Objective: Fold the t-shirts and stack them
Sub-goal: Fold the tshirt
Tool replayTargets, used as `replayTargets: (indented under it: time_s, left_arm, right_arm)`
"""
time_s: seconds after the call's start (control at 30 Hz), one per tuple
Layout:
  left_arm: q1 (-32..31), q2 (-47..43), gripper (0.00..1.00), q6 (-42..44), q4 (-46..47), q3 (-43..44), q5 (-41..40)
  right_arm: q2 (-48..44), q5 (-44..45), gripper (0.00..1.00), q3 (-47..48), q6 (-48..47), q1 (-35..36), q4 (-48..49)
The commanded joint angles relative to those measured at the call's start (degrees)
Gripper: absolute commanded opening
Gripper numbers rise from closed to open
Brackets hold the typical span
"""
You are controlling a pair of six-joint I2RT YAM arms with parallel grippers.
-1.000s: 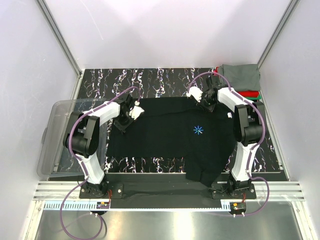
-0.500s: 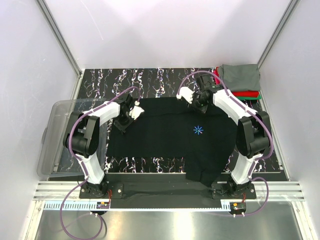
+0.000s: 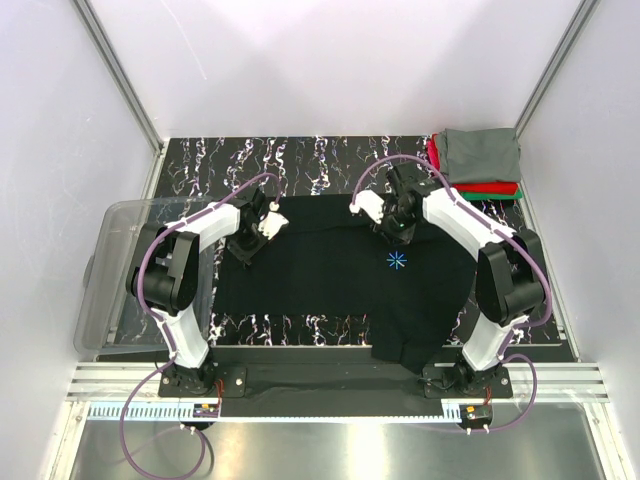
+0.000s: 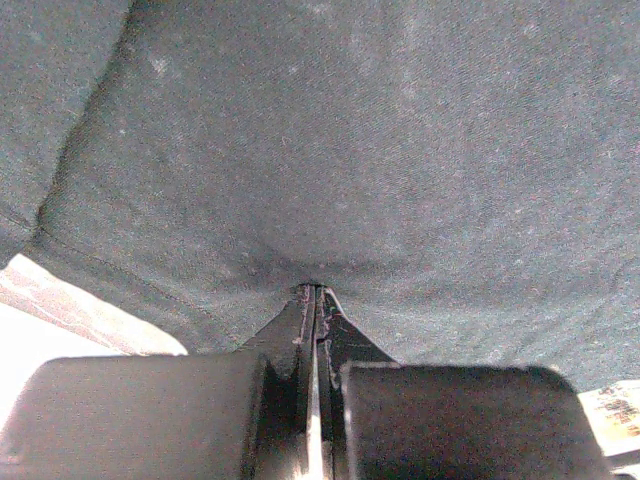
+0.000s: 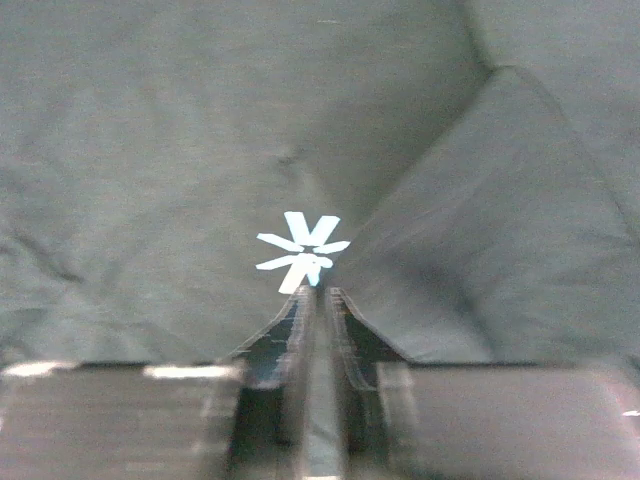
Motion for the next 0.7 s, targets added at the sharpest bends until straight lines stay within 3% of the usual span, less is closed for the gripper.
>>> replayTargets:
  time_s: [0.0, 0.13, 0.23, 0.33, 0.47, 0.67]
  left_arm:
    - [-0.14, -0.05, 0.0, 0.22, 2.72, 1.41, 0.9]
    - [-0.14, -0.4, 0.0, 0.48, 2.72, 1.5, 0.55]
    - [-0.06, -1.63, 0.0, 0.83, 2.38, 2.64, -0.07]
    - [0.21, -1.64, 0.0, 0.75, 1.85, 4.75, -0.15]
    - [1.26, 0.47, 0.0, 0.13, -0.08, 10.8, 0.46]
    - [2.14, 1.7, 0.0, 0.22, -0.7, 12.84, 0.2]
  right_arm:
    - [-2.95, -3.15, 0.22, -1.27, 3.27, 2.57, -3.6]
    - [-3.12, -8.06, 0.37, 3.29, 3.8, 2.83, -8.33]
    - [-3.65, -9.83, 0.37, 11.96, 6.6, 2.48, -8.27]
    - [-2.51, -6.07, 0.37, 12.88, 8.72, 1.78, -5.21]
    - [3.71, 0.52, 0.34, 13.23, 11.62, -2.95, -2.2]
    - [5.58, 1.32, 0.33, 7.62, 9.53, -12.1, -0.18]
